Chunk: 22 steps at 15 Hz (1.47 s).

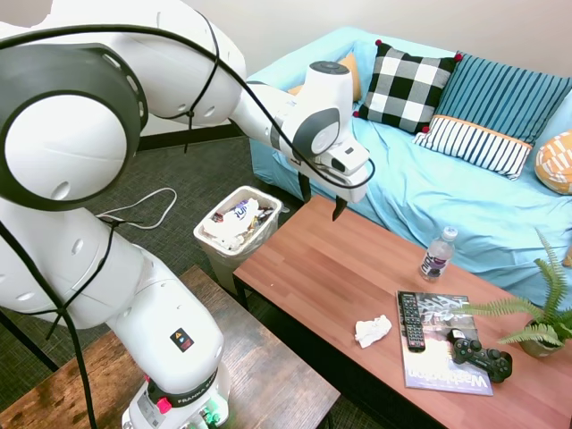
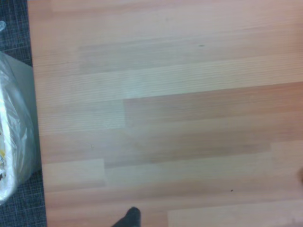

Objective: Throw the tissue in the trash bin

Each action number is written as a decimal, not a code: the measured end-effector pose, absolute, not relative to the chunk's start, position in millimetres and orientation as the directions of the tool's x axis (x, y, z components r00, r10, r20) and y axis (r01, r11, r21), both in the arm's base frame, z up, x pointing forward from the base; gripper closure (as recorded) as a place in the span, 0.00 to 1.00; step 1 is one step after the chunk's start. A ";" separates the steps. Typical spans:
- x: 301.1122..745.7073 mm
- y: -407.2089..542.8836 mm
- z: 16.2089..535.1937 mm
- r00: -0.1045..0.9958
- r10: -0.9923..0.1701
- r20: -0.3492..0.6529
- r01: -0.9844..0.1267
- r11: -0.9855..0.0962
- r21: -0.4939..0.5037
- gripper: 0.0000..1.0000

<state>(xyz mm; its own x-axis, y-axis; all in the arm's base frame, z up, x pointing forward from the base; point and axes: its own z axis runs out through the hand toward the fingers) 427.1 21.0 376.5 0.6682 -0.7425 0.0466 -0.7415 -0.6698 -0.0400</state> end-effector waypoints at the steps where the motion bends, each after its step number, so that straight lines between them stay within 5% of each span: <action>1: 427.9 21.1 376.7 0.668 -0.743 0.045 -0.742 -0.670 -0.039 0.00; 10: 436.5 -84.0 337.8 0.422 -0.904 0.064 -0.905 -0.424 -0.030 0.00; 15: 437.7 -155.0 254.3 0.249 -0.966 0.069 -0.968 -0.248 0.027 0.00; 22: 449.7 -190.6 146.0 0.171 -0.985 0.037 -0.978 -0.165 0.131 0.00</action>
<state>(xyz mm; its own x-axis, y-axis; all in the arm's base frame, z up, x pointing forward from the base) 449.7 -190.6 146.0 0.1712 -0.9846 0.0367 -0.9775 -0.1651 0.1311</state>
